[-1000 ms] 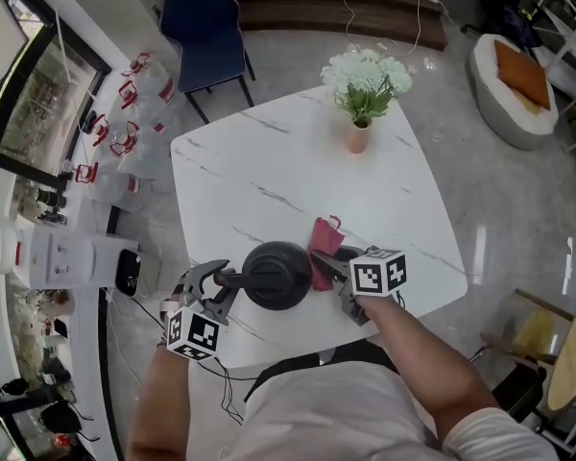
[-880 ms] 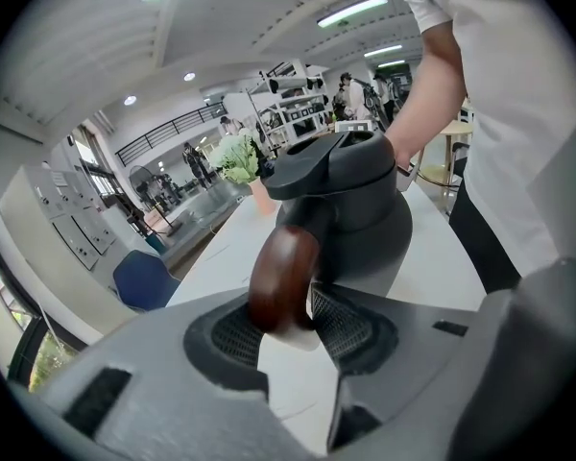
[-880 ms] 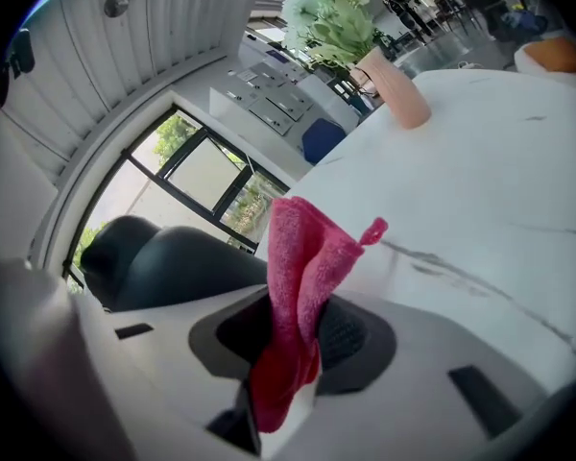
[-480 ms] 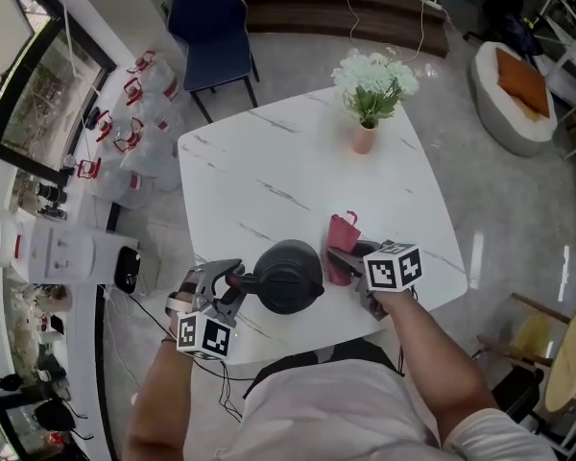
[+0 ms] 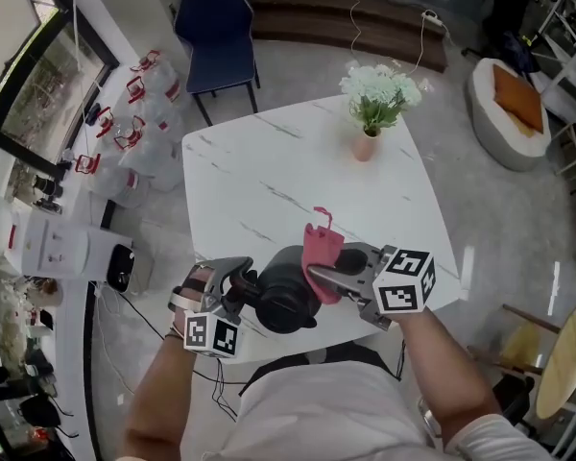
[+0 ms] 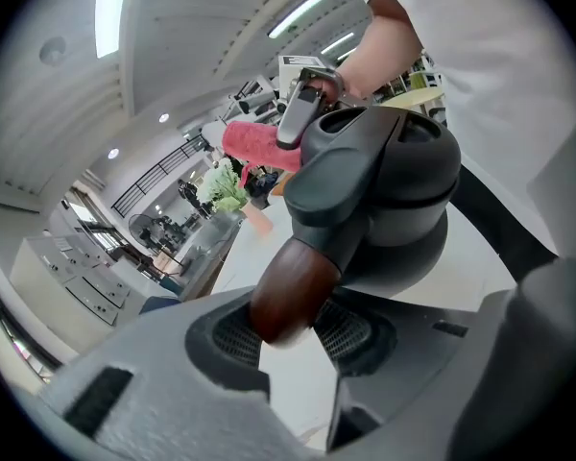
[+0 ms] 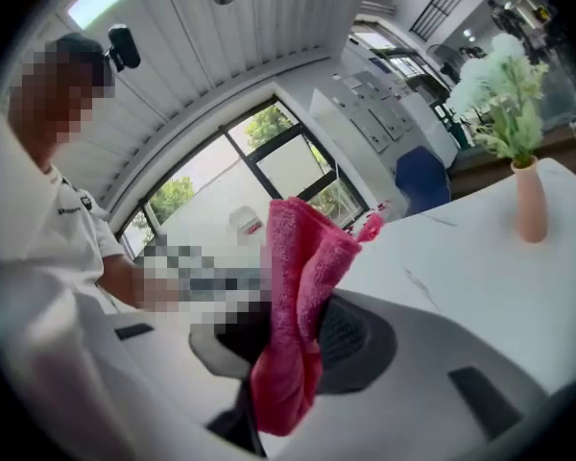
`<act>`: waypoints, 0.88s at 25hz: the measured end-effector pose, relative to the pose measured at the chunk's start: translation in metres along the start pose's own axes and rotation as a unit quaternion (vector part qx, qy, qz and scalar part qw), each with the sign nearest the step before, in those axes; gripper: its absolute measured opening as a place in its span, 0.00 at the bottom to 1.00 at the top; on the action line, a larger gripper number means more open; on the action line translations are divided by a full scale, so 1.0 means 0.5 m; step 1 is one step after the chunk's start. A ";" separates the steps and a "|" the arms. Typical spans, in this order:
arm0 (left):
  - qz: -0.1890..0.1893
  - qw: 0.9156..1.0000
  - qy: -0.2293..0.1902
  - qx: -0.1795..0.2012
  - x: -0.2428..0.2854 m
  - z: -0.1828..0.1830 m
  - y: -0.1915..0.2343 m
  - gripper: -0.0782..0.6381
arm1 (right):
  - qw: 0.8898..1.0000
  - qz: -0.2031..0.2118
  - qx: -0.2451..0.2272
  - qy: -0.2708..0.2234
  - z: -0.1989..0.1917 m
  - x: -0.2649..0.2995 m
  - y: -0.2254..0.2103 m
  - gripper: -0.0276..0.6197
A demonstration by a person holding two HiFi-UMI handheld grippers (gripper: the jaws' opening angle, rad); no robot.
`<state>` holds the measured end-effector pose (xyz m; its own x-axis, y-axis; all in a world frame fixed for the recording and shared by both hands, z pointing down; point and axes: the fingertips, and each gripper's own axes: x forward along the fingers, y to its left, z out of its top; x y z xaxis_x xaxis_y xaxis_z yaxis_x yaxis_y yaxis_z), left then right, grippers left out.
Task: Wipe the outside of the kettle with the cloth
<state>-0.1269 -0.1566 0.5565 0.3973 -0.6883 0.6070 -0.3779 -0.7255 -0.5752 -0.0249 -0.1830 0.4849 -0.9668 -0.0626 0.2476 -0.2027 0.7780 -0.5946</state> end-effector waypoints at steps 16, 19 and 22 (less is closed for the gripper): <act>0.005 1.000 0.001 0.014 -0.005 0.005 0.003 0.30 | 0.995 -0.077 0.057 0.038 -0.092 0.048 -0.151 0.23; 0.005 1.000 0.003 0.009 -0.003 0.004 0.005 0.31 | 0.992 -0.094 0.069 0.040 -0.108 0.050 -0.183 0.23; 0.005 1.000 0.004 0.009 -0.002 0.005 0.006 0.31 | 0.990 -0.110 0.077 0.050 -0.123 0.053 -0.213 0.23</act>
<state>-0.1264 -0.1583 0.5531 0.3873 -0.6956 0.6050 -0.3676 -0.7184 -0.5906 -0.0191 -0.2293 0.6018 -0.8783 -0.1507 0.4538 -0.4347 0.6472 -0.6263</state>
